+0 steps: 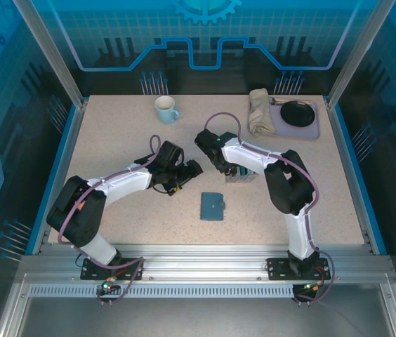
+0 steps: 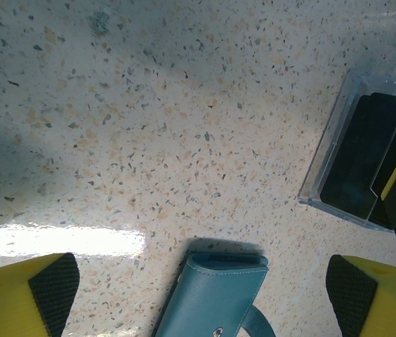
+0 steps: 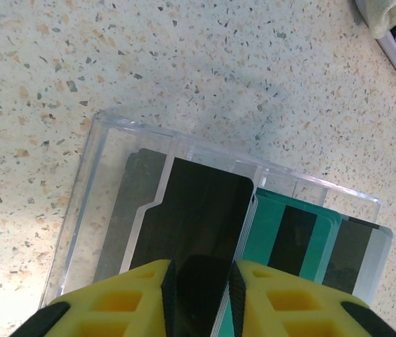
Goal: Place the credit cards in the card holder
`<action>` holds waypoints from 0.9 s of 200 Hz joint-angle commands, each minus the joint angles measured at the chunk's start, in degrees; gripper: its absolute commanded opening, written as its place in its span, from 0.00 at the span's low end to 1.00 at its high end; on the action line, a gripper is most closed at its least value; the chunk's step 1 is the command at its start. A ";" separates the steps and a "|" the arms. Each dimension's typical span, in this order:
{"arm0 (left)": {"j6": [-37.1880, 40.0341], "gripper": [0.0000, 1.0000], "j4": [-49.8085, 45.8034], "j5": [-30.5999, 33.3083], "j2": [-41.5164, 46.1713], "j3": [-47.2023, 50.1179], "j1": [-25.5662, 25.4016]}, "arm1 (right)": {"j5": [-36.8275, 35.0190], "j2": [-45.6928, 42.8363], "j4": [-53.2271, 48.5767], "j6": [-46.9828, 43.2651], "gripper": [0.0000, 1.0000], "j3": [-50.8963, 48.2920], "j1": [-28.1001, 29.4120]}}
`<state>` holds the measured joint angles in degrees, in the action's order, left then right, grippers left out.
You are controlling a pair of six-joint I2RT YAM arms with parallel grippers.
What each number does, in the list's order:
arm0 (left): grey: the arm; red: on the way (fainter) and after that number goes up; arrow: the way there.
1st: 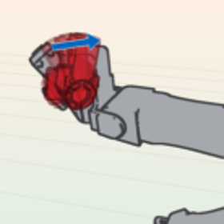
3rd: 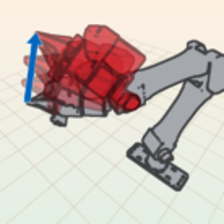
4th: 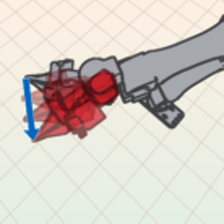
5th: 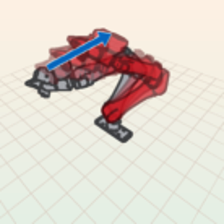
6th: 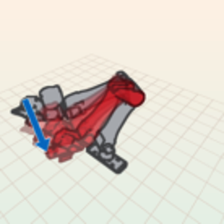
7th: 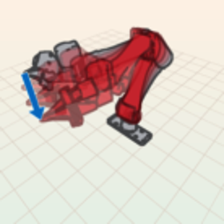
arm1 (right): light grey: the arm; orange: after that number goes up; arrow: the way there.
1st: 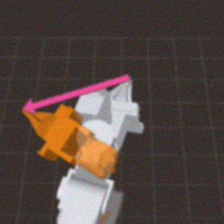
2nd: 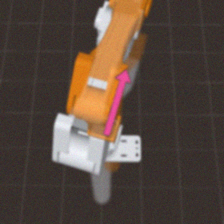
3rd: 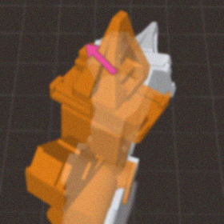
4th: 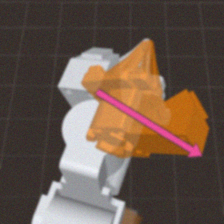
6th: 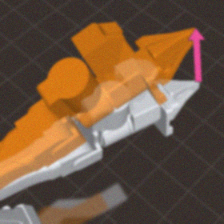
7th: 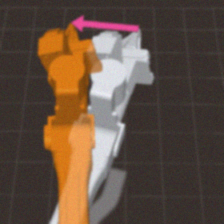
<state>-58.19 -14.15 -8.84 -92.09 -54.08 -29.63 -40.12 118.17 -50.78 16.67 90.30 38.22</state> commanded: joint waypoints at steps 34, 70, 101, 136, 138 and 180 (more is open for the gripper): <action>-0.17 0.94 0.62 -1.53 -0.63 -0.67 0.02 | -0.64 -3.18 -1.84 0.55 0.21 -0.91 0.00; -0.20 0.94 0.53 -1.52 -0.85 -0.76 0.02 | 1.63 -3.98 -1.86 0.95 0.16 -1.14 -0.24; -0.08 0.94 0.44 -1.53 -0.74 -0.76 0.04 | 6.37 -6.24 -1.95 2.22 0.12 -1.43 -0.84; 0.05 0.94 0.49 -1.64 -0.27 -0.69 0.01 | 12.01 -10.19 -1.62 3.80 0.07 -2.01 -1.39; 0.06 0.94 0.52 -1.69 -0.21 -0.68 0.01 | 12.37 -10.47 -1.60 3.87 0.07 -2.11 -1.46; 0.96 0.94 6.22 -5.57 3.02 1.06 0.01 | 22.19 -19.04 0.15 6.58 0.03 -5.29 -3.08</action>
<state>-58.15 -12.80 -10.57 -92.05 -54.08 -29.63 -26.22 105.30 -51.11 20.38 87.44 36.82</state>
